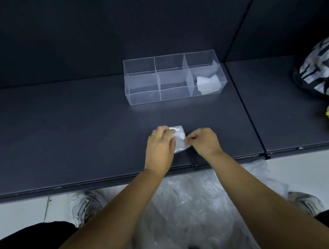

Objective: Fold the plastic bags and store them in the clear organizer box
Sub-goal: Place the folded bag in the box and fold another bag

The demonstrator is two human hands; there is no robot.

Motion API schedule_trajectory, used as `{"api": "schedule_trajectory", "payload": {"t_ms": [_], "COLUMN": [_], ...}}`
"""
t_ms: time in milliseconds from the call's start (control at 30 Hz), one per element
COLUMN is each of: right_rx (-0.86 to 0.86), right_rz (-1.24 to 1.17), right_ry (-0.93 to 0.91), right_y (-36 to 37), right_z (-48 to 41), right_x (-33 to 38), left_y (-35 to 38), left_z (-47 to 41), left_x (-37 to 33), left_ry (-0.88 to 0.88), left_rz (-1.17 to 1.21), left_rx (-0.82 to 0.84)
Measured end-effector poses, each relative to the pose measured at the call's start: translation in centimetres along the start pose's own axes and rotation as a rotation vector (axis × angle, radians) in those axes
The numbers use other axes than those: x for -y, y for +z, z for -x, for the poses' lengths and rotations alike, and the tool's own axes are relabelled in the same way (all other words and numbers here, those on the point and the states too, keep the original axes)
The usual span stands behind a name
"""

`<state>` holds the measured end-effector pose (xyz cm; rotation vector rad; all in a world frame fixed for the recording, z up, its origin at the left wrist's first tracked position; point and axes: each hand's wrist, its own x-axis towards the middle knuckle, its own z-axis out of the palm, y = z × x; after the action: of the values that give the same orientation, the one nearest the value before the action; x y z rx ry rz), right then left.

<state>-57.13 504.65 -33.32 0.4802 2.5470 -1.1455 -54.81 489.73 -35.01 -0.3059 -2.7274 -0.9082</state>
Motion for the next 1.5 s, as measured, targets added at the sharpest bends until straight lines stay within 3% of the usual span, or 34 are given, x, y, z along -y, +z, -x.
{"api": "schedule_trajectory", "payload": {"t_ms": [100,233,400,533,700,867,967,1067,1167,1333,1500], "right_rx": [0.003,-0.067,-0.322,-0.414,-0.413,-0.302,-0.245,-0.110,0.092,0.341,0.300], "right_rz": [0.047,0.063,0.259,0.286,0.250,0.142,-0.058,-0.414,-0.456,-0.402,-0.476], "right_ry": [-0.001,-0.014,-0.149,-0.175,-0.085,0.062,0.062,-0.036,-0.212,-0.319,-0.163], "right_y": [0.0,1.0,3.7,3.3,3.2,3.6,2.6,0.3,-3.0,-8.5,-10.0], "right_z": [0.1,0.9,2.5,2.2,2.0,2.6,2.4,2.5,2.6,1.5,-0.9], "right_x": [0.4,0.3,-1.5,-2.5,-1.7,0.6,1.2,1.5,1.9,2.7,2.5], "left_y": [1.0,1.4,1.2,0.8,0.7,0.7,-0.1,-1.9,-3.9,-4.8,-2.9], "left_z": [0.9,1.6,1.6,1.3,1.4,1.9,1.9,0.2,-2.6,-6.1,-9.1], "left_x": [1.0,2.5,2.5,2.7,2.3,0.6,-0.2,-0.5,-1.1,-2.0,-3.2], "left_ry": [0.103,-0.024,-0.095,-0.117,-0.149,-0.261,-0.350,-0.565,-0.712,-0.698,-0.708], "left_rz": [-0.194,-0.373,-0.418,-0.427,-0.416,-0.357,-0.189,0.265,0.707,1.050,1.138], "left_rx": [0.225,0.421,0.477,0.541,0.536,0.569,0.608,0.505,0.476,0.748,0.564]}}
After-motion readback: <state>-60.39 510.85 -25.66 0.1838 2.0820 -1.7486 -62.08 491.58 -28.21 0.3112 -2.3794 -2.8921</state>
